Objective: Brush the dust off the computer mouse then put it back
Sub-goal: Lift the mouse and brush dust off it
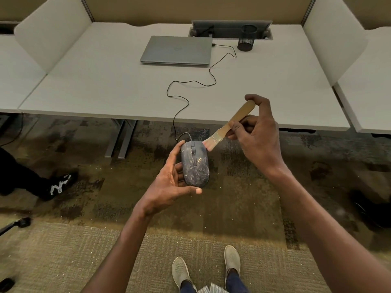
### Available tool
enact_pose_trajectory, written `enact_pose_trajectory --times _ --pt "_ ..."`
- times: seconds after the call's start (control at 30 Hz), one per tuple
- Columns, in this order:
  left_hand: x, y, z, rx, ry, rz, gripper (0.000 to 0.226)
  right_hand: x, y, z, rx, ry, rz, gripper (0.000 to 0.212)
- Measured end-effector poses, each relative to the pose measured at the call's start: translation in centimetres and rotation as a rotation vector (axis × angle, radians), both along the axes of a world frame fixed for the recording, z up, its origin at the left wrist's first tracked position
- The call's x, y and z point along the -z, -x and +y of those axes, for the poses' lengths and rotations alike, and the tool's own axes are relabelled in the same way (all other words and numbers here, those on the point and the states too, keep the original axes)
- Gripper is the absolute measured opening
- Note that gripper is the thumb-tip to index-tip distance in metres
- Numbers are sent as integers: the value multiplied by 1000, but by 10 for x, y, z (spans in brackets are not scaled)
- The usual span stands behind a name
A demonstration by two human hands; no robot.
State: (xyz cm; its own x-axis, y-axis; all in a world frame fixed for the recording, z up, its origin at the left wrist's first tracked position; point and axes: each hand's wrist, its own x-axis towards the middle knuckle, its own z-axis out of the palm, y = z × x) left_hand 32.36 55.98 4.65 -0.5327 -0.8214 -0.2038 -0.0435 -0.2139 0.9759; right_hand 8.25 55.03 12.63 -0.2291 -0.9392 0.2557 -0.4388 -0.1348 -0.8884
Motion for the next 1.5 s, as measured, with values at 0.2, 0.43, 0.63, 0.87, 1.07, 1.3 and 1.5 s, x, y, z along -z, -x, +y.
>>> enact_pose_trajectory --times 0.2,0.43,0.63,0.87,1.07,1.3,1.5 --pt "-4 7 -1 -26 -26 22 125 -10 -12 2 -87 15 11 64" --pt "-5 11 -3 -49 -27 22 125 -8 -16 6 -156 22 135 68" --pt "0 9 0 -53 -27 24 132 -12 -10 11 -20 107 274 66" --pt "0 13 2 -66 -14 26 129 -15 -26 12 -88 129 170 66" --pt "-2 10 4 -70 -20 25 132 -7 -19 12 -50 69 188 69" --pt "-1 7 3 -82 -19 4 135 -10 -8 18 -41 82 153 66" --pt "-3 14 2 -116 -1 -10 132 -13 -17 24 -99 103 82 65"
